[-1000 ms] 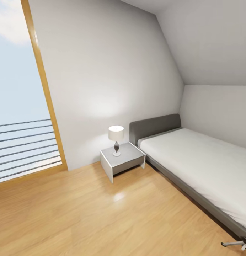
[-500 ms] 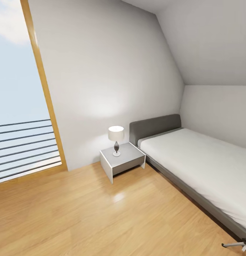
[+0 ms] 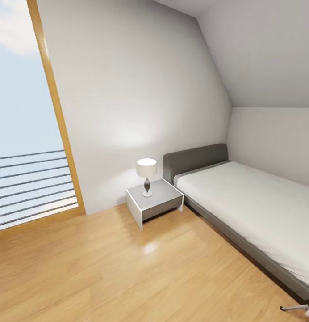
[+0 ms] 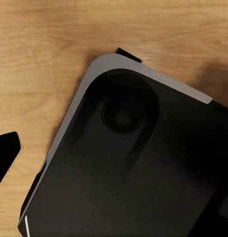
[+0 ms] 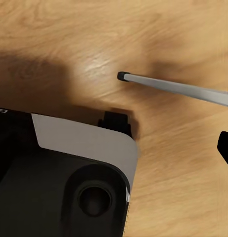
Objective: Attach the digital camera to the camera tripod in the bedroom.
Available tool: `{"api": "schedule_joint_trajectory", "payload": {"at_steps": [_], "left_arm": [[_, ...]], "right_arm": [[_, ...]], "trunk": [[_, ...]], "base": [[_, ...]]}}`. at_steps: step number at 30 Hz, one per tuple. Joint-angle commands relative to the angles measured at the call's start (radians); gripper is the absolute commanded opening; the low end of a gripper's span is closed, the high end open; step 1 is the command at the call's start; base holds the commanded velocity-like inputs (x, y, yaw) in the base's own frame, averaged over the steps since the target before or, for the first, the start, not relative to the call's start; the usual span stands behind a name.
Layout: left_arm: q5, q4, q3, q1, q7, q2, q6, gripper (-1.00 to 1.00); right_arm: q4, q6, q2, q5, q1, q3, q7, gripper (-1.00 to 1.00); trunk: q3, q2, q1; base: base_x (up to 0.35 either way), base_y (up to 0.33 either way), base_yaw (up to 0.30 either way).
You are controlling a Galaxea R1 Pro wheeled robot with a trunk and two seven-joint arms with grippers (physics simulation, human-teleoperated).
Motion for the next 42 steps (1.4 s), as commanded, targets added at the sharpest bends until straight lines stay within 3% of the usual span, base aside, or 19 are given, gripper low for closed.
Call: {"api": "schedule_joint_trajectory", "payload": {"at_steps": [1,28,42], "left_arm": [[0.0,0.0,0.002,0.0,0.001,0.0,-0.002,1.0],[0.0,0.0,0.001,0.0,0.001,0.0,-0.001,1.0],[0.0,-0.001,0.0,0.0,0.0,0.0,-0.001,1.0]], "right_arm": [[0.001,0.001,0.0,0.007,-0.001,0.005,0.002,1.0],[0.001,0.001,0.0,0.007,-0.001,0.005,0.002,1.0],[0.001,0.001,0.0,0.007,-0.001,0.005,0.002,1.0]], "trunk": [[-0.001,-0.001,0.0],[-0.001,-0.001,0.0],[-0.001,-0.001,0.0]], "base": [[0.0,0.172,0.0],[0.001,0.049,0.0],[0.114,0.101,0.0]]}}
